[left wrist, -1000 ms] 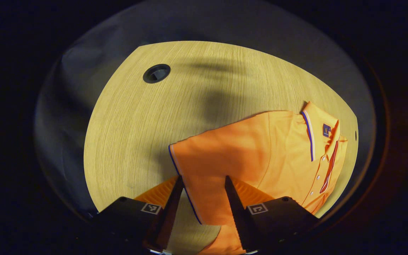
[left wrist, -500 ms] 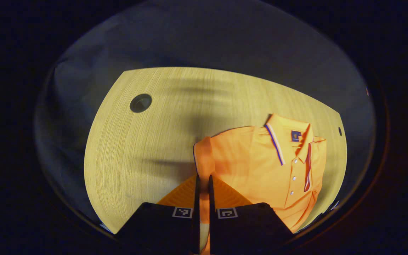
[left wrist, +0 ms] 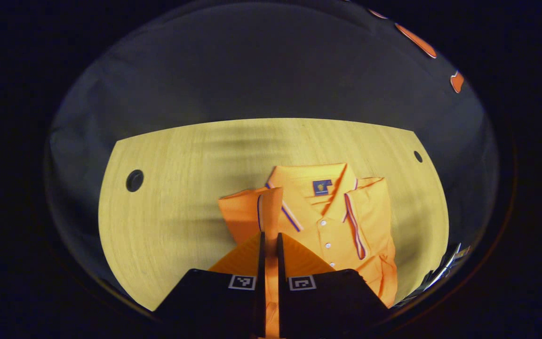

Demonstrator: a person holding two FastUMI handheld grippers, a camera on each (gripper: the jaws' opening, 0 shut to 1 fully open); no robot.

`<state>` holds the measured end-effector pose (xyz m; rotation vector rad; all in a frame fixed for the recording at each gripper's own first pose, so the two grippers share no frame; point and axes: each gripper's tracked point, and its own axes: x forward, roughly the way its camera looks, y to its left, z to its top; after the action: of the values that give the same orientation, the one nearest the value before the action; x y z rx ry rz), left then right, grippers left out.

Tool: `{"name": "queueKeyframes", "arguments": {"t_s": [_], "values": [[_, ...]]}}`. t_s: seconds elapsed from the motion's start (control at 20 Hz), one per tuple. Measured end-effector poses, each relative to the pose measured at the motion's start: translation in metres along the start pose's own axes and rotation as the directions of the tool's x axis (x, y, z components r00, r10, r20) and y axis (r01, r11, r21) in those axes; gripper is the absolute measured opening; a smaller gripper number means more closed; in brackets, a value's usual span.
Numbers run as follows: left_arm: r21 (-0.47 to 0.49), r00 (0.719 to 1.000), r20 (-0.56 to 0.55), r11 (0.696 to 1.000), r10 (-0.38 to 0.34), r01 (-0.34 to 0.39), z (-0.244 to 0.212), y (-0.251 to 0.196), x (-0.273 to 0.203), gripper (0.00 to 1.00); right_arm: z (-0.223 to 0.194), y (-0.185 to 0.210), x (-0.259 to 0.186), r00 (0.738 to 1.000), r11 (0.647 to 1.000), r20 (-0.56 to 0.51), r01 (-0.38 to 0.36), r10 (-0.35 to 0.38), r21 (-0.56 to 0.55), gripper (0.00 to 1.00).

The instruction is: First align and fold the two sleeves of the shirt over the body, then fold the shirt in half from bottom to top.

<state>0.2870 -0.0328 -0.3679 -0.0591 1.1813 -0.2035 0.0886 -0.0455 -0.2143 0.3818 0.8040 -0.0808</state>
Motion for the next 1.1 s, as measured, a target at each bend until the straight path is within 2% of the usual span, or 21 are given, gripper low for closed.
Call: {"name": "queueKeyframes", "arguments": {"t_s": [0.05, 0.1, 0.15, 0.2, 0.25, 0.35, 0.4, 0.45, 0.6, 0.7, 0.95, 1.1], "values": [[0.009, 0.999, 0.002, 0.999, -0.046, 0.046, 0.002, -0.015, -0.001, 0.11, 0.001, -0.003, 0.001, 1.0, 1.0, -0.001, 0.004, -0.004, 0.003, 0.99], [0.016, 0.996, 0.018, 0.996, -0.09, 0.09, 0.001, -0.03, -0.004, 0.27, 0.001, -0.005, 0.0, 1.0, 1.0, -0.001, 0.003, -0.003, 0.006, 0.98], [0.027, 0.991, 0.037, 0.991, -0.131, 0.13, 0.004, -0.043, -0.007, 0.34, 0.003, -0.008, 0.002, 1.0, 1.0, 0.0, 0.006, -0.006, 0.009, 0.98], [0.044, 0.986, 0.05, 0.987, -0.158, 0.156, 0.004, -0.052, -0.014, 0.49, 0.005, -0.009, 0.001, 1.0, 1.0, 0.003, 0.003, -0.003, 0.011, 0.98], [0.061, 0.984, 0.069, 0.985, -0.164, 0.16, 0.004, -0.056, -0.014, 0.6, 0.006, -0.009, 0.002, 1.0, 1.0, 0.004, 0.002, -0.002, 0.012, 0.98], [0.085, 0.983, 0.101, 0.986, -0.154, 0.146, 0.004, -0.055, -0.029, 0.7, 0.009, -0.011, 0.003, 1.0, 1.0, 0.007, -0.001, 0.001, 0.008, 0.99], [0.097, 0.982, 0.124, 0.987, -0.143, 0.131, 0.003, -0.053, -0.035, 0.8, 0.01, -0.011, 0.002, 1.0, 1.0, 0.012, -0.002, 0.002, 0.001, 0.99], [0.107, 0.979, 0.156, 0.987, -0.132, 0.116, 0.004, -0.052, -0.045, 0.86, 0.013, -0.01, 0.002, 1.0, 1.0, 0.022, -0.007, 0.007, -0.012, 0.99], [0.111, 0.964, 0.25, 0.992, -0.092, 0.066, -0.004, -0.05, -0.077, 0.95, 0.021, -0.008, -0.001, 0.998, 0.998, 0.066, -0.02, 0.025, -0.067, 0.98], [0.096, 0.946, 0.318, 0.995, -0.063, 0.034, -0.012, -0.05, -0.102, 0.95, 0.023, -0.005, -0.007, 0.994, 0.994, 0.098, -0.031, 0.041, -0.103, 0.98], [0.027, 0.868, 0.496, 0.999, 0.015, -0.032, -0.038, -0.045, -0.164, 0.98, 0.03, 0.008, -0.022, 0.973, 0.978, 0.204, -0.069, 0.11, -0.195, 0.98], [-0.048, 0.814, 0.576, 0.998, 0.068, -0.049, -0.058, -0.041, -0.201, 0.98, 0.025, 0.021, -0.031, 0.952, 0.96, 0.253, -0.104, 0.172, -0.261, 0.98]]}}
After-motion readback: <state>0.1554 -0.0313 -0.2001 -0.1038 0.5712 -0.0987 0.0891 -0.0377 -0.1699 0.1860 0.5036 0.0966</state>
